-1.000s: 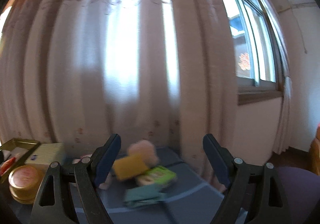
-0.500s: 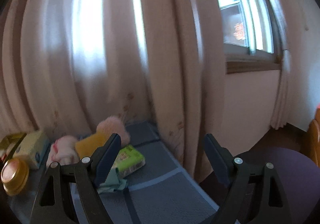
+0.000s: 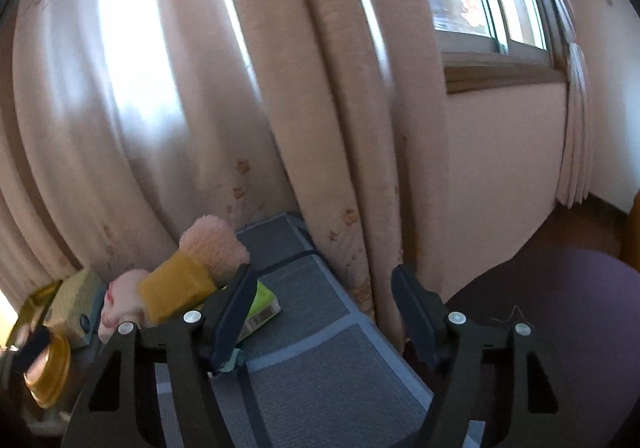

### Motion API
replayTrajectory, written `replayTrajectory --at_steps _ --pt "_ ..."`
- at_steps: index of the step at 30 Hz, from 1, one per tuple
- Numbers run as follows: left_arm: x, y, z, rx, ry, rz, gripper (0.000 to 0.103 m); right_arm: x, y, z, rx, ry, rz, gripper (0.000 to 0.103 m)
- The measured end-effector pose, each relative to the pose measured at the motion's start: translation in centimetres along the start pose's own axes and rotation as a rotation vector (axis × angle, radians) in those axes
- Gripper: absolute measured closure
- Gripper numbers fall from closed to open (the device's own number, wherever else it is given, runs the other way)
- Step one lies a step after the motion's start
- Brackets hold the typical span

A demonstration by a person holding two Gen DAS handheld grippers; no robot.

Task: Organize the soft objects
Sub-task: 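Withdraw both tools from the tray toward the remaining items, then grasp the teal cloth with the left tool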

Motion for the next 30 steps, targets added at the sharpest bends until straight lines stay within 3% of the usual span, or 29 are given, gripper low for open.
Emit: replayTrajectory --at_steps 4,8,11,13,15,17,19,20,24,30 --pt "-2.6 -4.5 -1.1 -0.049 0.058 0.129 0.009 -0.1 -0.7 -0.1 -0.042 0.002 -0.007 0.031" --pt "-5.0 -6.6 -1.2 -0.064 0.134 0.191 0.01 -0.6 -1.0 0.0 -0.071 0.03 -0.032 0.031" --pt "-7.0 -7.2 -1.0 -0.038 0.203 0.206 0.024 -0.8 -1.4 0.0 -0.093 0.039 -0.036 0.031" --pt "-8.4 -7.4 -0.3 -0.01 0.272 0.219 0.043 -1.0 -1.5 0.0 -0.101 0.049 -0.039 0.031" --pt "-9.5 -7.5 0.5 0.018 0.328 0.244 0.046 -1.2 -1.4 0.1 -0.101 0.058 -0.045 0.031" --pt "-10.3 -7.3 1.5 0.064 0.384 0.28 0.057 -1.5 -1.3 0.3 -0.097 0.076 -0.049 0.031" --pt "-10.1 -6.8 1.7 0.109 0.371 0.298 0.076 -2.0 -1.3 0.5 -0.093 0.101 -0.048 0.031" --pt "-10.0 -6.5 1.8 0.126 0.369 0.298 0.078 -2.1 -1.3 0.6 -0.092 0.11 -0.047 0.031" --pt "-9.2 -4.6 2.8 0.23 0.352 0.325 0.079 -3.2 -0.6 1.4 -0.072 0.181 -0.072 0.031" --pt "-6.8 0.4 4.0 0.361 0.254 0.255 0.079 -4.8 3.4 2.8 0.069 0.283 -0.133 0.031"
Point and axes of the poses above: each gripper's, at about its wrist camera, not at the fingertips, and x roughly against the way its jaws point, y to its left, z to its underside, the point moved 10 cm from there along -x, roughly the way its jaws point, and after that the axes turned 12 degrees about -x, right-handed, at the moved point
